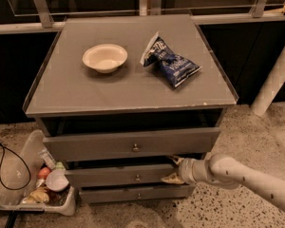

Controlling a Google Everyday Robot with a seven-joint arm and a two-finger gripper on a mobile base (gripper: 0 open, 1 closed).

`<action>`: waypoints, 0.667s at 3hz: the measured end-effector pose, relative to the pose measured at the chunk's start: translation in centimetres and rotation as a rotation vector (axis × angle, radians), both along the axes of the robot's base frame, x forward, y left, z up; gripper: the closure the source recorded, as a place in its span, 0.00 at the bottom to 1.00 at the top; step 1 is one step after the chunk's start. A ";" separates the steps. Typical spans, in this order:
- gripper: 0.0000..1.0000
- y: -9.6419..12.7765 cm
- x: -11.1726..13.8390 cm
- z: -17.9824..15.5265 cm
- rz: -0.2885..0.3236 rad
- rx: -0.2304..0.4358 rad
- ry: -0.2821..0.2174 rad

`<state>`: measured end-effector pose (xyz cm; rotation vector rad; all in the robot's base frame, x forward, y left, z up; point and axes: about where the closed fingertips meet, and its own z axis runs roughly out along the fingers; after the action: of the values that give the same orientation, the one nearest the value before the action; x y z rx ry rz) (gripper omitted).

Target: Open middle drawer

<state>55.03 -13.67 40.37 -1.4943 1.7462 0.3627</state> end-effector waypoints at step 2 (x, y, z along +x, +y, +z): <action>0.89 -0.1 0.0 0.4 -0.001 0.002 0.001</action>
Offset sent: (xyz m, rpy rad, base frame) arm 0.0040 -0.0210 0.0201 0.0837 0.0443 -0.0387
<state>55.05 -13.73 40.76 -1.4924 1.7466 0.3648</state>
